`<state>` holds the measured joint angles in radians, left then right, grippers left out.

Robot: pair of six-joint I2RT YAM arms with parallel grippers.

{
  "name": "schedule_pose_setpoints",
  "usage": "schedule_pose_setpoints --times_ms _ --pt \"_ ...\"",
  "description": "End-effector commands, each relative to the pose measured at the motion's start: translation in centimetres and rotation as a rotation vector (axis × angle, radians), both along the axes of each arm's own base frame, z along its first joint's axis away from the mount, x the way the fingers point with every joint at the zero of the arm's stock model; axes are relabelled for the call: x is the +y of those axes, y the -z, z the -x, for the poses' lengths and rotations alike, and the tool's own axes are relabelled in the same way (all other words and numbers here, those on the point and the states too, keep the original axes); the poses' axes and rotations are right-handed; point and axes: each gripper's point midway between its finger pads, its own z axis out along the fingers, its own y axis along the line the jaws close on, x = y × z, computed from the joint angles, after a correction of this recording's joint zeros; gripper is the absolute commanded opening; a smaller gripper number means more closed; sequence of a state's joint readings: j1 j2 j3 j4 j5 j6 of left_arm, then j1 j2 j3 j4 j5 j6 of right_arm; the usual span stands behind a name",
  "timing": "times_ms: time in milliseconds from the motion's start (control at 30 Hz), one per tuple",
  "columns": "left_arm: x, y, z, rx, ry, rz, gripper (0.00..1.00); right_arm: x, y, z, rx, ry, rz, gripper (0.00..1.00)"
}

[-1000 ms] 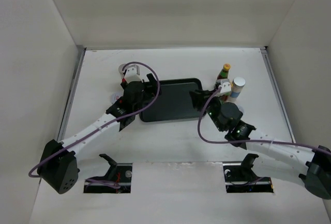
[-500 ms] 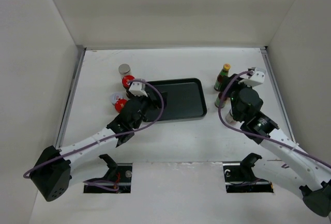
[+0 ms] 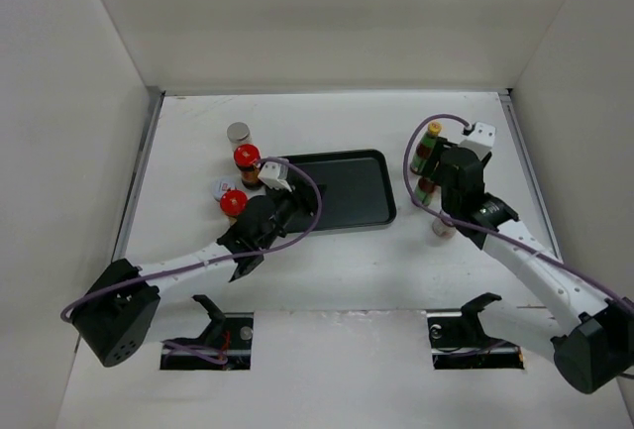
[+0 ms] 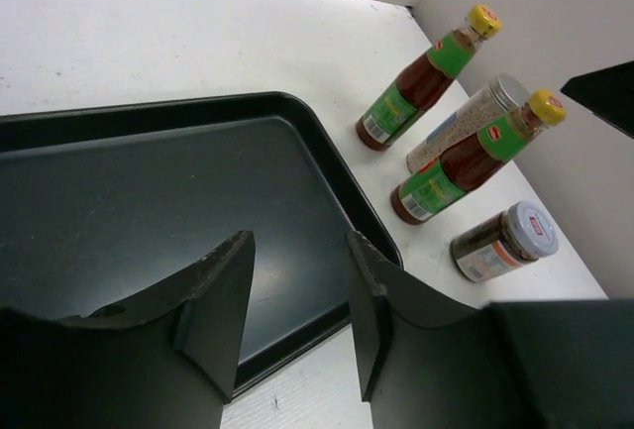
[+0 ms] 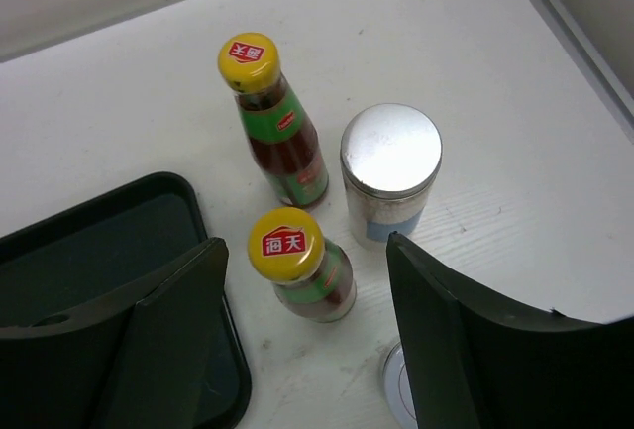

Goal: Organize the condiment bottles

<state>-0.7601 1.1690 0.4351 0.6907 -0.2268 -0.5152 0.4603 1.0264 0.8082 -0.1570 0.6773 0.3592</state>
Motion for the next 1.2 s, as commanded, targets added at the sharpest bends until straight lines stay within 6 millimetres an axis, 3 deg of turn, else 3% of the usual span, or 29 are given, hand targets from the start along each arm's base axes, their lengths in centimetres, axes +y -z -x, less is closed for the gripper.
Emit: schedule_pose_setpoints --times_ms 0,400,567,700,800,967,1067,1167 --pt "-1.1 -2.1 0.6 -0.063 0.057 0.099 0.42 0.6 -1.5 -1.1 -0.034 -0.026 -0.057 0.72" --pt "0.6 -1.9 0.3 -0.056 0.014 0.156 0.53 1.7 0.0 -3.9 -0.006 -0.039 -0.049 0.61" --pt "1.1 -1.9 0.2 -0.054 0.005 0.171 0.57 1.5 0.3 -4.3 0.004 -0.023 -0.026 0.48" --pt "1.0 -1.8 0.2 -0.049 0.007 0.171 0.57 1.2 0.0 -4.7 0.000 -0.002 -0.002 0.29" --pt "1.2 -1.8 0.1 -0.052 0.002 0.173 0.59 0.6 -2.1 -4.3 -0.059 0.033 0.010 0.25" --pt "1.5 -2.4 0.2 -0.065 -0.001 0.191 0.62 1.6 -7.1 -3.6 -0.176 -0.006 0.006 0.23" --pt "2.0 -2.4 0.2 -0.067 -0.015 0.197 0.63 3.4 -9.3 -3.8 -0.214 -0.055 -0.005 0.22" --pt "2.1 -2.6 0.1 -0.072 -0.020 0.202 0.63 6.0 -10.3 -4.5 -0.231 -0.109 -0.012 0.23"
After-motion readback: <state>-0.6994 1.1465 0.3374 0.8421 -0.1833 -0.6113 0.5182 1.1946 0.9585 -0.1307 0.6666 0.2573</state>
